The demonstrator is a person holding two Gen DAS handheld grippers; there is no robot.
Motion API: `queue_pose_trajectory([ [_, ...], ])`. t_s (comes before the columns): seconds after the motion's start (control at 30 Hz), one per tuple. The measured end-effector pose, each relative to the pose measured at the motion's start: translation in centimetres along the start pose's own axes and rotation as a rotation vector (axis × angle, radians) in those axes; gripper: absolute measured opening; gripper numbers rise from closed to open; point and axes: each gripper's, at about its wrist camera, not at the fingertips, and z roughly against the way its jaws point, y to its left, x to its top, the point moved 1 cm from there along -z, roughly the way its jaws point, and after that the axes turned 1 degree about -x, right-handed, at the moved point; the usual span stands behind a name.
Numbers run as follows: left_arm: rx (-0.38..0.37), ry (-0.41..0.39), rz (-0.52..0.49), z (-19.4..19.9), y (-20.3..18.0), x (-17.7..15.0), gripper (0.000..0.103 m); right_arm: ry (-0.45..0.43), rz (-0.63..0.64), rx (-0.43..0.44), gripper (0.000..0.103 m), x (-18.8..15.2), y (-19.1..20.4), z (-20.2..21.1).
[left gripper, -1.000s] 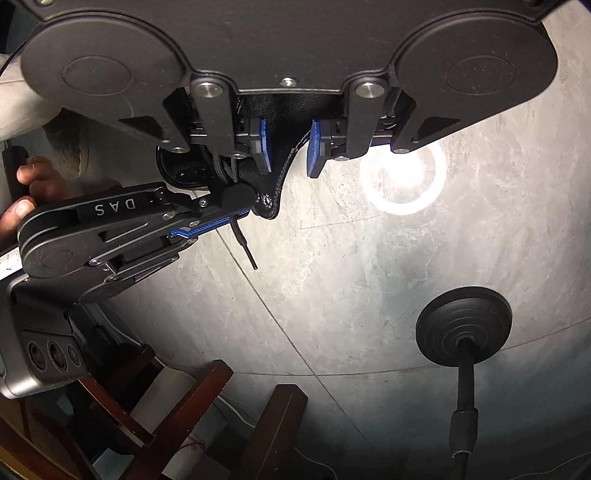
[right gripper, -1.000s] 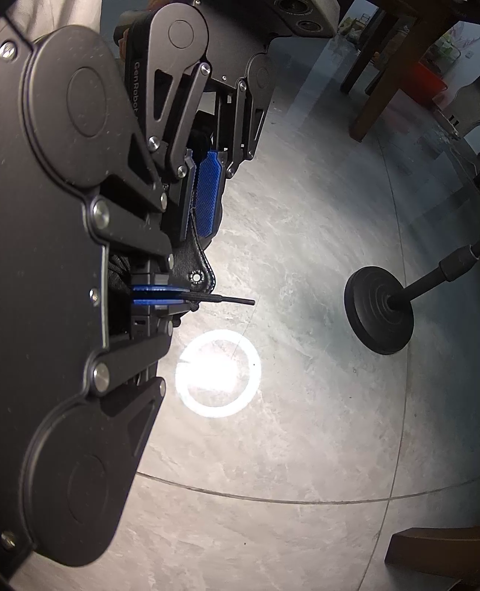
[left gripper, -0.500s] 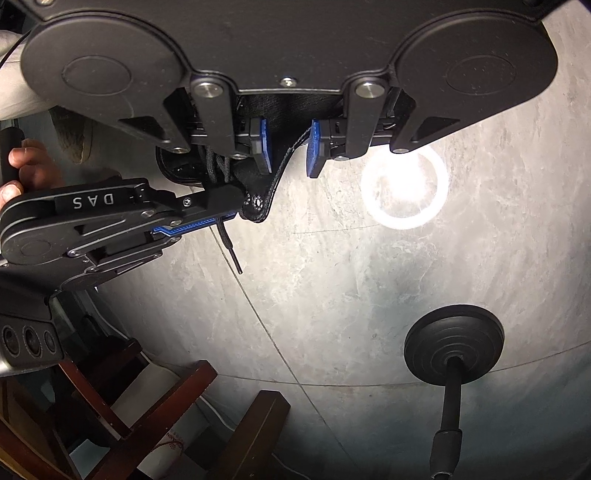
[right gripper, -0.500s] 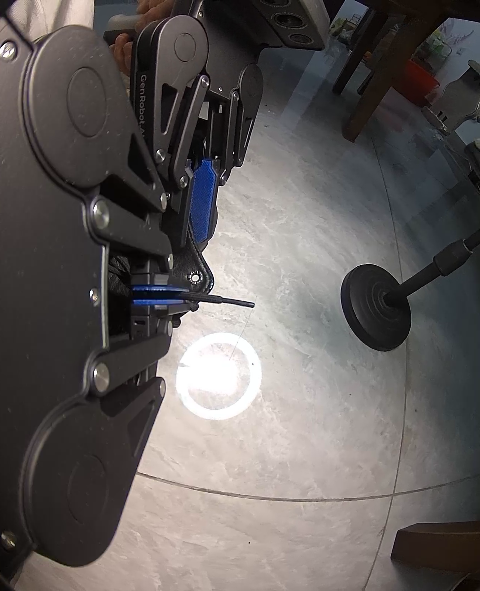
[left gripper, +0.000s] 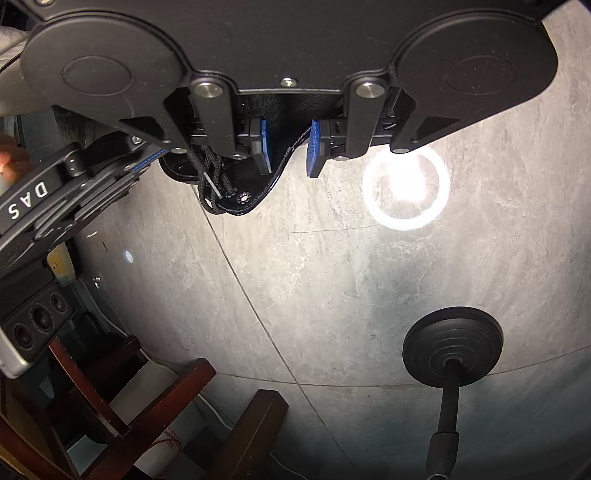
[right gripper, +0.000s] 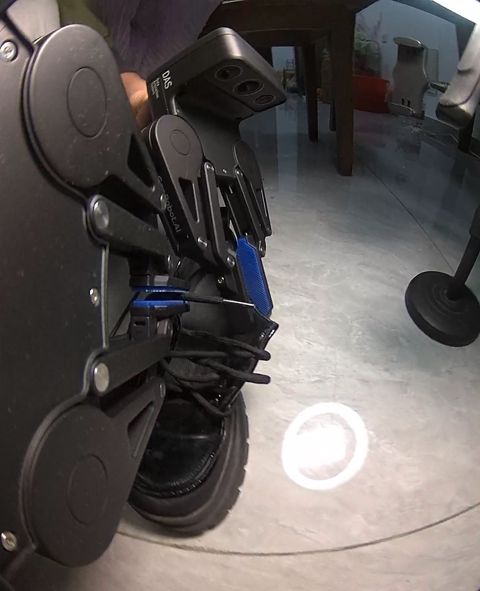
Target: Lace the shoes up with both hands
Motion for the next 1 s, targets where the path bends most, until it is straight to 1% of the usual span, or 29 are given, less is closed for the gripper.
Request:
queue_pose_trajectory([
  [0.07,-0.001,-0.002,-0.001,0.0,0.0,0.0,0.020,0.005,-0.054,0.016,0.004,0.3,-0.7,-0.4],
  [0.27,0.001,-0.005,-0.009,0.0,-0.1,-0.1,0.020,-0.007,-0.096,0.032,0.004,0.9,-0.8,-0.2],
  [0.37,0.000,-0.008,-0.001,0.1,-0.1,-0.2,0.020,0.006,-0.142,0.046,0.004,0.7,-1.2,-0.5],
  [0.5,-0.004,-0.006,0.006,0.0,0.1,-0.1,0.020,-0.004,-0.192,0.056,0.004,0.5,-1.9,-0.5],
  [0.83,-0.007,-0.006,0.003,-0.1,0.3,-0.2,0.021,-0.028,-0.184,0.036,0.004,1.2,-1.8,-0.5],
  [0.97,-0.018,-0.011,0.008,0.0,0.4,-0.2,0.022,-0.071,-0.213,0.009,0.004,1.4,-2.6,-0.2],
  [1.0,-0.027,-0.011,0.010,0.1,0.5,-0.3,0.022,-0.075,-0.204,0.004,0.004,1.4,-2.5,-0.3],
])
